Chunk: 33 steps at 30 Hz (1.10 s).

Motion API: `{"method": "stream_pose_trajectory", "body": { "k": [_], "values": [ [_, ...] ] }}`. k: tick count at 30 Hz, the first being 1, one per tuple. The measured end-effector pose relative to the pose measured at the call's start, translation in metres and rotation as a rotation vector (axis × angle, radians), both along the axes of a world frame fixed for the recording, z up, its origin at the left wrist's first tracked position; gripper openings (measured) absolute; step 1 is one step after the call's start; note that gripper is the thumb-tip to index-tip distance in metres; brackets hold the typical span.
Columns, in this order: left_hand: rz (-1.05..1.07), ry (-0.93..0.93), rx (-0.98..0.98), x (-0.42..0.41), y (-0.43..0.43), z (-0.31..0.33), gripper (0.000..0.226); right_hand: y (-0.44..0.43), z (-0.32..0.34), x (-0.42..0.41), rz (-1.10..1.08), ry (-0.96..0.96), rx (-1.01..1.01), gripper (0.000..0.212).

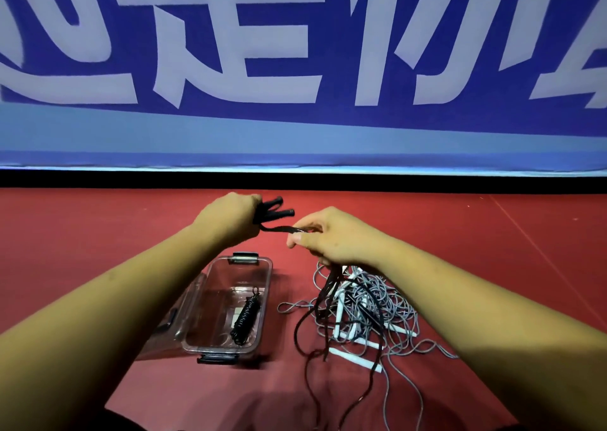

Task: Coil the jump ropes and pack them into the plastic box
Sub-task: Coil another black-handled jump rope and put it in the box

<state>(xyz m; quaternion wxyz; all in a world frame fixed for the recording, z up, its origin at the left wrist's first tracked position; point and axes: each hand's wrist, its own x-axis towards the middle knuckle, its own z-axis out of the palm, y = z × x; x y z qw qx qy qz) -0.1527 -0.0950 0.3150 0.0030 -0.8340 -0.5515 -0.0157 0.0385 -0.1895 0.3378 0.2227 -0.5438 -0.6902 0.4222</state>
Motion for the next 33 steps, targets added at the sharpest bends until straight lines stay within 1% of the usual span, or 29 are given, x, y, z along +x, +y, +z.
{"method": "stream_pose_trajectory", "body": {
  "k": [3, 4, 5, 7, 8, 10, 12, 13, 15, 16, 17, 19, 20, 21, 23, 25, 27, 29, 31, 33],
  "values": [
    [-0.212, 0.201, -0.161, 0.009, -0.017, 0.000, 0.022, 0.007, 0.001, 0.011, -0.038, -0.034, 0.155, 0.018],
    [-0.290, 0.237, -0.228, 0.014, -0.023, 0.000, 0.024, 0.009, 0.000, 0.015, -0.053, -0.062, 0.203, 0.018],
    [-0.353, 0.243, -0.291, 0.019, -0.029, 0.001, 0.027, 0.012, -0.001, 0.019, -0.073, -0.086, 0.241, 0.017],
    [-0.416, 0.178, -0.367, 0.028, -0.039, 0.008, 0.035, 0.018, -0.001, 0.027, -0.112, -0.100, 0.291, 0.014],
    [-0.426, 0.119, -0.384, 0.032, -0.044, 0.012, 0.037, 0.020, -0.002, 0.032, -0.131, -0.095, 0.306, 0.013],
    [-0.449, 0.000, -0.397, 0.035, -0.048, 0.017, 0.032, 0.022, -0.001, 0.040, -0.155, -0.077, 0.338, 0.009],
    [-0.466, -0.090, -0.406, 0.035, -0.052, 0.022, 0.029, 0.022, -0.003, 0.046, -0.186, -0.023, 0.329, 0.006],
    [-0.473, -0.150, -0.415, 0.033, -0.053, 0.024, 0.026, 0.023, -0.006, 0.048, -0.214, 0.023, 0.299, 0.008],
    [-0.471, -0.334, -0.425, 0.029, -0.053, 0.030, 0.017, 0.025, -0.012, 0.051, -0.288, 0.095, 0.234, 0.015],
    [-0.456, -0.452, -0.420, 0.028, -0.052, 0.032, 0.021, 0.026, -0.016, 0.052, -0.315, 0.121, 0.190, 0.020],
    [-0.423, -0.585, -0.434, 0.027, -0.051, 0.034, 0.032, 0.027, -0.018, 0.052, -0.319, 0.146, 0.134, 0.024],
    [-0.358, -0.840, -0.511, 0.029, -0.050, 0.038, 0.053, 0.025, -0.024, 0.048, -0.266, 0.205, 0.010, 0.027],
    [-0.341, -0.907, -0.529, 0.029, -0.048, 0.038, 0.056, 0.023, -0.026, 0.046, -0.223, 0.232, -0.048, 0.029],
    [-0.325, -0.933, -0.511, 0.029, -0.046, 0.038, 0.051, 0.021, -0.028, 0.043, -0.181, 0.250, -0.102, 0.032],
    [-0.252, -0.962, -0.434, 0.028, -0.035, 0.035, 0.033, 0.017, -0.030, 0.038, -0.115, 0.251, -0.184, 0.038],
    [-0.123, -0.960, -0.356, 0.022, -0.021, 0.031, 0.018, 0.014, -0.031, 0.033, -0.086, 0.239, -0.230, 0.041],
    [-0.026, -0.932, -0.303, 0.012, -0.009, 0.027, 0.016, 0.012, -0.028, 0.027, -0.089, 0.245, -0.238, 0.040],
    [0.004, -0.878, -0.277, 0.002, 0.000, 0.023, 0.017, 0.012, -0.025, 0.021, -0.116, 0.266, -0.227, 0.030],
    [0.016, -0.784, -0.222, -0.008, 0.008, 0.019, 0.016, 0.011, -0.023, 0.017, -0.124, 0.245, -0.219, 0.017],
    [0.067, -0.661, -0.120, -0.018, 0.018, 0.016, 0.017, 0.007, -0.024, 0.015, -0.091, 0.185, -0.252, 0.010]
  ]
}}
